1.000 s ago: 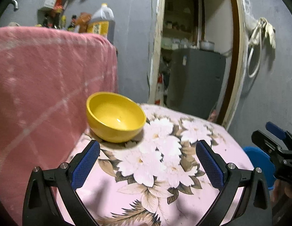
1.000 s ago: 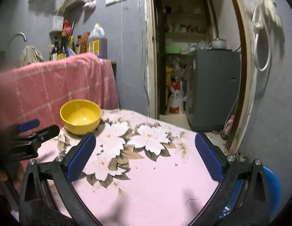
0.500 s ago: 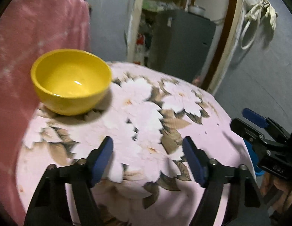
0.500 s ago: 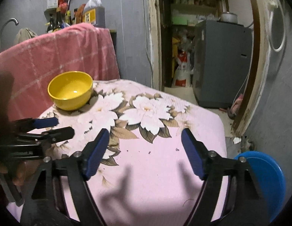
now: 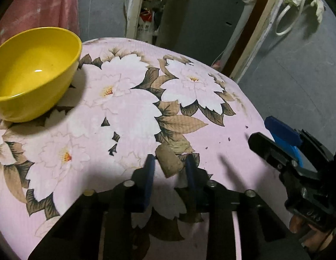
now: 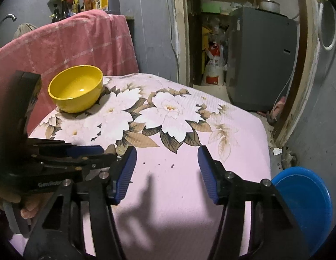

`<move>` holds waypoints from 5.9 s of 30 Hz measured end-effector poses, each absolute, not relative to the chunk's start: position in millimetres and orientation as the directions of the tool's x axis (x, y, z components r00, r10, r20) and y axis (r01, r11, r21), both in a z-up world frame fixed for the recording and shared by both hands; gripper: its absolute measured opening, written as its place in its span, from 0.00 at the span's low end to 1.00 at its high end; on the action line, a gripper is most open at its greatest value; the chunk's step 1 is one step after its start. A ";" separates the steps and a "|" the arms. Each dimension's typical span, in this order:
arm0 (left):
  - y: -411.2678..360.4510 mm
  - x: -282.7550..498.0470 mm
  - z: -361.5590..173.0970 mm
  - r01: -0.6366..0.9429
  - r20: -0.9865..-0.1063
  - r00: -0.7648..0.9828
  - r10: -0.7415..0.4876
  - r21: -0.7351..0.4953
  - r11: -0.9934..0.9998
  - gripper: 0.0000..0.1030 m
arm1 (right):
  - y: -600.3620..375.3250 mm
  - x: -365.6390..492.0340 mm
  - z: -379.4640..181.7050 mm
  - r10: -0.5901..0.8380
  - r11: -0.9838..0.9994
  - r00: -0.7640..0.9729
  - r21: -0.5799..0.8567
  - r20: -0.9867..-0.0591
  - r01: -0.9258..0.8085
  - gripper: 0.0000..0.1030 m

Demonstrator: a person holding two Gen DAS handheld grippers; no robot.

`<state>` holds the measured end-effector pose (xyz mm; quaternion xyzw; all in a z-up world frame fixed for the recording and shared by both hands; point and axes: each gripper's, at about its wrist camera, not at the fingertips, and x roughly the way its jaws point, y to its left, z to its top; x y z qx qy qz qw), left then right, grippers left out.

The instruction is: Collect trash

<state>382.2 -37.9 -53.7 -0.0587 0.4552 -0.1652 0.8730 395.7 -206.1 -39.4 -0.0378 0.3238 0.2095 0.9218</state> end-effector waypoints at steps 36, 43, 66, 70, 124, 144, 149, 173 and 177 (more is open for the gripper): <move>25.3 347.1 -38.0 0.109 -0.752 0.584 -0.305 -0.300 0.948 0.17 | -134.7 430.1 -71.6 0.425 0.827 0.474 0.118 -0.771 -0.550 0.34; 6.9 326.8 -12.9 0.180 -0.637 0.685 -0.353 -0.322 0.930 0.17 | -168.6 390.2 -38.2 0.448 0.858 0.608 0.123 -0.655 -0.499 0.34; -119.7 251.3 99.0 0.479 -0.177 0.836 -0.519 -0.224 0.849 0.17 | -304.2 263.9 97.9 0.230 0.973 0.960 0.030 -0.162 -0.228 0.45; -145.5 245.2 102.8 0.519 -0.156 0.820 -0.551 -0.205 0.830 0.17 | -328.7 253.2 102.0 0.181 0.983 0.974 0.031 -0.138 -0.179 0.45; -291.0 319.4 -12.5 0.552 -0.596 0.549 -0.586 -0.268 0.790 0.27 | -468.4 283.1 -19.5 0.052 0.968 0.870 0.238 -0.490 0.077 0.51; -200.9 253.7 39.5 0.450 -0.507 0.701 -0.501 -0.231 0.863 0.39 | -408.7 233.3 33.3 0.094 0.977 0.910 0.212 -0.403 -0.007 0.66; -162.6 227.5 48.7 0.384 -0.475 0.756 -0.451 -0.235 0.893 0.49 | -381.6 216.2 41.1 0.117 0.980 0.914 0.197 -0.389 -0.042 0.74; -43.6 92.5 63.6 0.154 -0.348 0.916 -0.201 -0.158 0.975 0.86 | -290.1 126.5 44.5 0.232 0.964 0.935 0.195 -0.269 -0.183 1.00; -31.8 75.9 59.0 0.127 -0.328 0.928 -0.176 -0.165 0.978 0.94 | -284.2 113.4 42.4 0.237 0.963 0.935 0.191 -0.264 -0.190 1.00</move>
